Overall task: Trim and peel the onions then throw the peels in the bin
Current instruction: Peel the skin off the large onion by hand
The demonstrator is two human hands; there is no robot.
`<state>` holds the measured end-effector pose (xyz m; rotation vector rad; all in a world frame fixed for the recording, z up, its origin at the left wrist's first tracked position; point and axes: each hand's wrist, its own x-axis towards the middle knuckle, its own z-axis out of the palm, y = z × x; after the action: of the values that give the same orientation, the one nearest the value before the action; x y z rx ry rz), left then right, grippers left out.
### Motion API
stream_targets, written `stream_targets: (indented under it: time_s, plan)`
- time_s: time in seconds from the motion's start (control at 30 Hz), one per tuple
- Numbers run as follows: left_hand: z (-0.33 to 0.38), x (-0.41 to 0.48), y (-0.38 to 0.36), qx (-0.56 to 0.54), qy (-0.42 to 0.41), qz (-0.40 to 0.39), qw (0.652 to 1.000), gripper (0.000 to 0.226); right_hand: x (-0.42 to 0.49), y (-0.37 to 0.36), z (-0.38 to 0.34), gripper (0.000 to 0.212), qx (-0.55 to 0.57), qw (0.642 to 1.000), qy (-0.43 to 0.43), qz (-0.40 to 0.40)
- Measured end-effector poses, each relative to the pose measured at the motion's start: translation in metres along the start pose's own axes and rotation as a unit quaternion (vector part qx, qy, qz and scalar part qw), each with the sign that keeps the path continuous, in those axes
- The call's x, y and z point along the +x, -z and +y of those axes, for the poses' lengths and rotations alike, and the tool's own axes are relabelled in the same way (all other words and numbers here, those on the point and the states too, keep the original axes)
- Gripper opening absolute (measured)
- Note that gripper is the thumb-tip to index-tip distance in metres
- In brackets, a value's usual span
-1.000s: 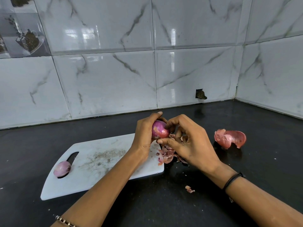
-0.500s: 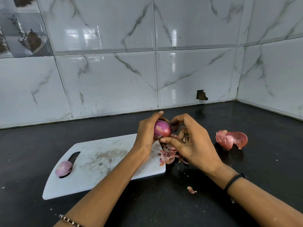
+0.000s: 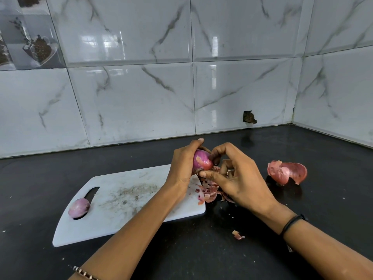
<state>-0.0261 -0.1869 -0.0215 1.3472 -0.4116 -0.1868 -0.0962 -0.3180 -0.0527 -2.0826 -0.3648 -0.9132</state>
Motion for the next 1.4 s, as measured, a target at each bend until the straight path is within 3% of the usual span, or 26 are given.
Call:
stream_targets:
  time_s: [0.2,0.33,0.43,0.57,0.73,0.87,1.0,1.27,1.4]
  plan:
    - [-0.004,0.004,0.003,0.022,0.007,-0.003,1.000,0.042,0.000,0.000,0.000,0.033,-0.016,1.000,0.004,-0.010]
    - [-0.006,0.006,0.001,0.027,0.027,0.002,0.999,0.043,-0.001,0.000,0.000,0.017,-0.048,0.998,0.029,-0.027]
    - [-0.007,0.010,0.001,0.003,0.056,0.010,0.998,0.042,-0.001,0.000,0.001,0.018,-0.057,0.998,0.025,-0.001]
    - [-0.009,0.010,0.004,-0.022,0.086,0.008,0.996,0.051,0.001,0.003,-0.002,0.038,-0.049,0.997,-0.033,0.040]
    - [-0.008,0.007,0.007,-0.012,0.104,-0.020,0.994,0.059,0.002,0.005,-0.004,0.050,-0.041,0.999,-0.003,0.023]
    - [-0.008,0.008,0.007,-0.037,0.112,-0.018,0.993,0.049,0.002,0.006,-0.008,0.066,-0.033,0.999,0.009,-0.009]
    - [-0.011,0.009,0.006,-0.022,0.106,-0.005,0.994,0.045,0.002,0.006,-0.009,0.063,-0.032,0.999,0.016,-0.010]
    - [-0.009,0.008,0.005,-0.016,0.140,0.010,0.990,0.052,0.002,0.003,-0.007,0.048,-0.020,0.999,-0.033,-0.002]
    - [-0.009,0.009,0.005,-0.027,0.146,0.008,0.989,0.053,0.002,0.002,-0.004,0.050,0.015,0.993,-0.109,0.032]
